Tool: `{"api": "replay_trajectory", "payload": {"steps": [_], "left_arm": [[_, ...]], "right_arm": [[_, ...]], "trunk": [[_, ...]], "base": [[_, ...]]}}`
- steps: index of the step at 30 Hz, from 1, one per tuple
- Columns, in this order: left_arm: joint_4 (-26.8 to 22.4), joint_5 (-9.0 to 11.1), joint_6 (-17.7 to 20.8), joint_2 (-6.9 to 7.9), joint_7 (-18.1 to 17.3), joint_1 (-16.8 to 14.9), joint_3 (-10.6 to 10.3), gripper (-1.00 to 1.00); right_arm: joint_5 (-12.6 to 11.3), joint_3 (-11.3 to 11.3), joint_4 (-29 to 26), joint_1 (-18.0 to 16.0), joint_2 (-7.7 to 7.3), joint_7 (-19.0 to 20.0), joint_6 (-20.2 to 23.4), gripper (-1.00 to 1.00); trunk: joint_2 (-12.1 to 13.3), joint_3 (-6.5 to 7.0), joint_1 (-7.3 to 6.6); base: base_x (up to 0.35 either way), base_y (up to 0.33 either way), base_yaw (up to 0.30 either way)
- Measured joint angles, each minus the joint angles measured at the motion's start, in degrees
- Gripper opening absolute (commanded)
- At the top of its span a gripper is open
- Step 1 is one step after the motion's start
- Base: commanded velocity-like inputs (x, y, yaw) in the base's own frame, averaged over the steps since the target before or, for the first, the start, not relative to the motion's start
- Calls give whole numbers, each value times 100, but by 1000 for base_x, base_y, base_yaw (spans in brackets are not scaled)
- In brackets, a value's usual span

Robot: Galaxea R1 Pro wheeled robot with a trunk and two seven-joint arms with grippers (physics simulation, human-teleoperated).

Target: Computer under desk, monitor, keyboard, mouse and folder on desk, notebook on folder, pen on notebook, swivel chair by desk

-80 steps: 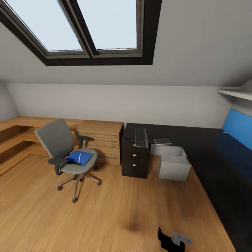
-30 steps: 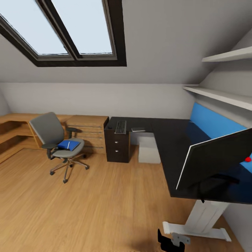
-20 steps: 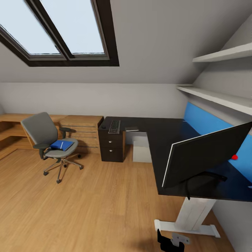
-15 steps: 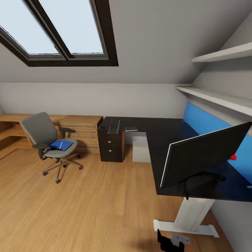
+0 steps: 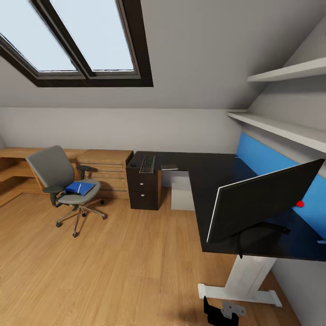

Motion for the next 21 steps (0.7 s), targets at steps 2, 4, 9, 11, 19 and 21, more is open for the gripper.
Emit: {"api": "replay_trajectory", "payload": {"steps": [2,4,9,11,19,21], "left_arm": [[-5,5,4,-2,-4,0,0,100],[-7,7,6,-3,-5,0,1,100],[-10,10,10,-5,-7,0,0,100],[-10,10,16,-5,-3,0,0,100],[-6,14,42,2,11,0,0,100],[-6,16,44,3,11,0,0,100]], "right_arm": [[0,0,0,0,0,0,0,100],[-3,0,0,0,0,0,0,100],[-1,-1,0,0,0,0,0,100],[-6,-1,0,0,0,-4,0,100],[-6,-1,-1,0,-7,-2,-7,100],[-5,0,-4,0,-8,-1,-8,100]], "trunk": [[81,36,-43],[161,72,-86],[363,163,-196],[443,199,-240],[686,308,-374],[686,308,-375]], "base": [[-208,0,0],[-253,0,0],[-306,-7,0],[-329,-55,0],[-244,-76,0],[-66,-36,0]]}}
